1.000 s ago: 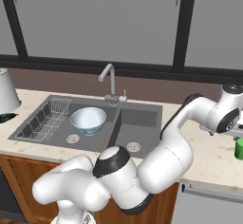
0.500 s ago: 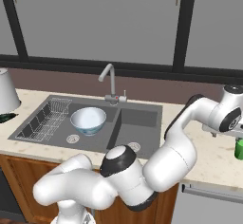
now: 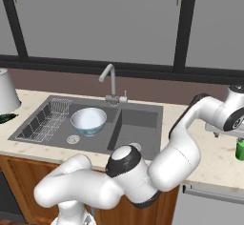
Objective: Remove the squash and eggplant from the sink. Then move the bowl and cup from the counter to the sink for washing.
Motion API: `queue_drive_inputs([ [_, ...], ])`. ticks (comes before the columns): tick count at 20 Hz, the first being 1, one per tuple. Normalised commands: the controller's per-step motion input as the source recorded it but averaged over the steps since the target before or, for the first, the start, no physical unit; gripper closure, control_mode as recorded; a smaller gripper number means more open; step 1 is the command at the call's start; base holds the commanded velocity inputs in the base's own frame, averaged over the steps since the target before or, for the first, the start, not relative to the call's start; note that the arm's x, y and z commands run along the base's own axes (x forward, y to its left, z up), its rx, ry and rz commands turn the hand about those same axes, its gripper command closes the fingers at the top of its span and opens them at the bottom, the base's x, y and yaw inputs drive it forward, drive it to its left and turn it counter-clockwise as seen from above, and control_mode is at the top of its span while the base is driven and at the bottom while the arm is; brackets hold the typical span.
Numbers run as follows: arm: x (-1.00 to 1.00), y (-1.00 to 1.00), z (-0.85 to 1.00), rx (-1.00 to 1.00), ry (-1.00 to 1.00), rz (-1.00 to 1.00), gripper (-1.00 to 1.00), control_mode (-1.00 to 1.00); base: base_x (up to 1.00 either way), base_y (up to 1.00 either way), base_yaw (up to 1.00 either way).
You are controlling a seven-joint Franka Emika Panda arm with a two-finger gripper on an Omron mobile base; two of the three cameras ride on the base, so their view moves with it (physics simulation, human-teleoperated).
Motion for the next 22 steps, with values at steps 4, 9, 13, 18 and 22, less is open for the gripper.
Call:
queue_drive_inputs([
  [4,0.0,-0.08,-0.02,0.02,0.0,0.0,-1.0,-1.0,0.0,0.0,0.0],
  [9,0.01,-0.03,-0.05,0.0,0.0,0.0,-1.0,-1.0,0.0,0.0,0.0],
  [13,0.01,0.0,-0.09,0.0,0.0,0.0,-1.0,-1.0,0.0,0.0,0.0],
  [18,0.01,0.0,-0.14,0.0,0.0,0.0,-1.0,-1.0,0.0,0.0,0.0],
  [22,0.04,0.0,-0.09,0.0,0.0,0.0,-1.0,-1.0,0.0,0.0,0.0],
])
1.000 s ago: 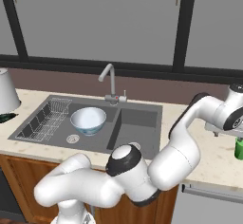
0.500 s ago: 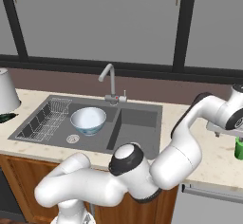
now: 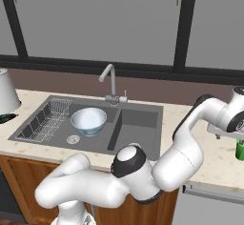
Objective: Remove the squash and eggplant from the sink. Then move the bowl and cup from the counter to the sink for washing.
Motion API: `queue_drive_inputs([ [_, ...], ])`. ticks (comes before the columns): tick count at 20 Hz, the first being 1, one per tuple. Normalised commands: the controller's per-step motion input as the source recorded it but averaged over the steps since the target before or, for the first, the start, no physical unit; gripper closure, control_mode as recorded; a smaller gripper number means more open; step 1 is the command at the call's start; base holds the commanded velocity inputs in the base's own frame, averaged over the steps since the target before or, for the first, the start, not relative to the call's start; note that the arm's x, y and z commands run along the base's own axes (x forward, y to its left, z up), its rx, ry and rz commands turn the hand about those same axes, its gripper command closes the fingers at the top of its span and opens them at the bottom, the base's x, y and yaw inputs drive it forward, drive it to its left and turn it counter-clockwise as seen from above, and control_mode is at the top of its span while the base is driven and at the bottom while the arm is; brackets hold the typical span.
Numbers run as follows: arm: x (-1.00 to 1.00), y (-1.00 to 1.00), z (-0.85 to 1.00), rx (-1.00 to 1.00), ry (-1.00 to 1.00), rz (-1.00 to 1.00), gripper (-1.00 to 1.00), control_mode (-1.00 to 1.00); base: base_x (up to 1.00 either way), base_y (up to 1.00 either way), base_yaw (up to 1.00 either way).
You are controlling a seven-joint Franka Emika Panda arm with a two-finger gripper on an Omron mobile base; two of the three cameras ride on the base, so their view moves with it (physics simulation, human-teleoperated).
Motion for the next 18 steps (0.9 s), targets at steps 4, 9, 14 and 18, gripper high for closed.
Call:
queue_drive_inputs([
  [4,0.08,0.0,-0.07,0.0,0.0,0.0,-1.0,-1.0,0.0,0.0,0.0],
  [9,0.09,0.0,-0.08,0.0,0.0,0.0,-1.0,-1.0,0.0,0.0,0.0],
  [14,0.1,-0.02,-0.09,0.0,0.0,0.0,-1.0,-1.0,0.0,0.0,0.0],
  [18,0.11,-0.08,-0.06,0.0,0.0,0.0,-1.0,-1.0,0.0,0.0,0.0],
])
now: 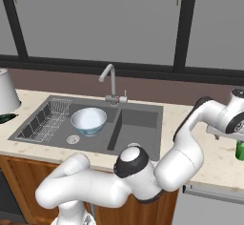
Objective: Remove the squash and eggplant from the sink. Then move the bowl and cup from the counter to the sink for washing.
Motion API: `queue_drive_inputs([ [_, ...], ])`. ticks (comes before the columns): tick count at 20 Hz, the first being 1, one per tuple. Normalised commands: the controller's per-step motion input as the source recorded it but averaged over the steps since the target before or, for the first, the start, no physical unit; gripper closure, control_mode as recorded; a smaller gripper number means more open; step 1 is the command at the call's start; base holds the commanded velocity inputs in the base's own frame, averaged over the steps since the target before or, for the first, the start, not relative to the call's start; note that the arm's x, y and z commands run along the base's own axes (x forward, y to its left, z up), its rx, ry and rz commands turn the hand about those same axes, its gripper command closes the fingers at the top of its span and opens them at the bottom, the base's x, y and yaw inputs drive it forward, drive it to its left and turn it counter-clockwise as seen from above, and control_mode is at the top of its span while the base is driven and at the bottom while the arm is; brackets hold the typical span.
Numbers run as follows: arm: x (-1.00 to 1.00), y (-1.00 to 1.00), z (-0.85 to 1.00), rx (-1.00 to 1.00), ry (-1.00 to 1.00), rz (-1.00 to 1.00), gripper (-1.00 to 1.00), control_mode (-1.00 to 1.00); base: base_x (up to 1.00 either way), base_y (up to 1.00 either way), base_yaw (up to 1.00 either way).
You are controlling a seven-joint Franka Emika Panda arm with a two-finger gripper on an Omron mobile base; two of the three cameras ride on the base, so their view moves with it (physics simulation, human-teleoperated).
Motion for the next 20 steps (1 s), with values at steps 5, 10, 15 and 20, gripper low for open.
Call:
queue_drive_inputs([
  [5,0.06,-0.15,-0.01,0.0,0.0,0.02,-1.0,-1.0,0.0,0.0,0.0],
  [10,0.07,-0.14,0.0,0.0,0.0,0.03,-1.0,-1.0,0.0,0.0,0.0],
  [15,0.09,-0.1,-0.01,0.0,0.0,0.04,-1.0,-1.0,0.0,0.0,0.0],
  [20,0.04,-0.07,-0.04,0.0,0.0,0.01,-1.0,-1.0,0.0,0.0,0.0],
])
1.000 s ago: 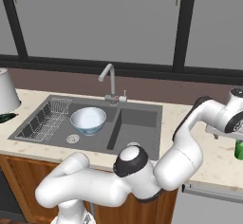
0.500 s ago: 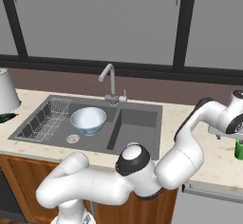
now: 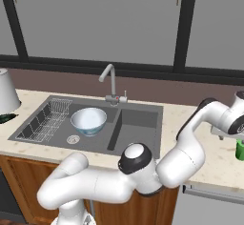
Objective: Remove the squash and eggplant from the sink. Then move the bowl and cup from the counter to the sink for washing.
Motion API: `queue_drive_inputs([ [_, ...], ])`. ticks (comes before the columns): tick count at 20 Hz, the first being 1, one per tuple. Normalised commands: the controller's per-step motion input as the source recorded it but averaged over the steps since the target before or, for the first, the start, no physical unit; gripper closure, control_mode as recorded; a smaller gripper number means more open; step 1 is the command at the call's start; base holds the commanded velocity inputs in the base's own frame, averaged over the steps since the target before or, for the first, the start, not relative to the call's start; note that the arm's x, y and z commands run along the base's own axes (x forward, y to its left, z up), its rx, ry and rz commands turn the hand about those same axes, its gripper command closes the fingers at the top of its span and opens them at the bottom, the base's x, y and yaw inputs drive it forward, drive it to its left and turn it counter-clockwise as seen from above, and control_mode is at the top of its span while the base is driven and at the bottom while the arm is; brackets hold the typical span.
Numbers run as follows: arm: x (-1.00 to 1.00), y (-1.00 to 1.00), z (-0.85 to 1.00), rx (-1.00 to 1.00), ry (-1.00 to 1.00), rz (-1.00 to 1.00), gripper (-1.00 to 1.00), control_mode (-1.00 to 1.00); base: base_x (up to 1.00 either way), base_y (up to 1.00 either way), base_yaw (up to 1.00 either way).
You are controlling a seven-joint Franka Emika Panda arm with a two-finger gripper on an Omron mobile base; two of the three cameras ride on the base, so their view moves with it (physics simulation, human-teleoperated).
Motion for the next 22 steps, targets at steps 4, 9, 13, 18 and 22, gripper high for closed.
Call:
queue_drive_inputs([
  [4,0.01,-0.05,-0.06,0.02,0.0,0.01,-1.0,-1.0,0.0,0.0,0.0],
  [9,0.03,-0.01,-0.04,0.04,0.0,0.0,-1.0,-1.0,0.0,0.0,0.0],
  [13,0.07,0.0,-0.03,0.01,0.0,0.0,-1.0,-1.0,0.0,0.0,0.0],
  [18,0.07,-0.01,-0.06,0.0,0.0,0.02,-1.0,-1.0,0.0,0.0,0.0],
  [22,0.1,-0.04,-0.09,0.0,0.0,0.03,-1.0,-1.0,0.0,0.0,0.0],
])
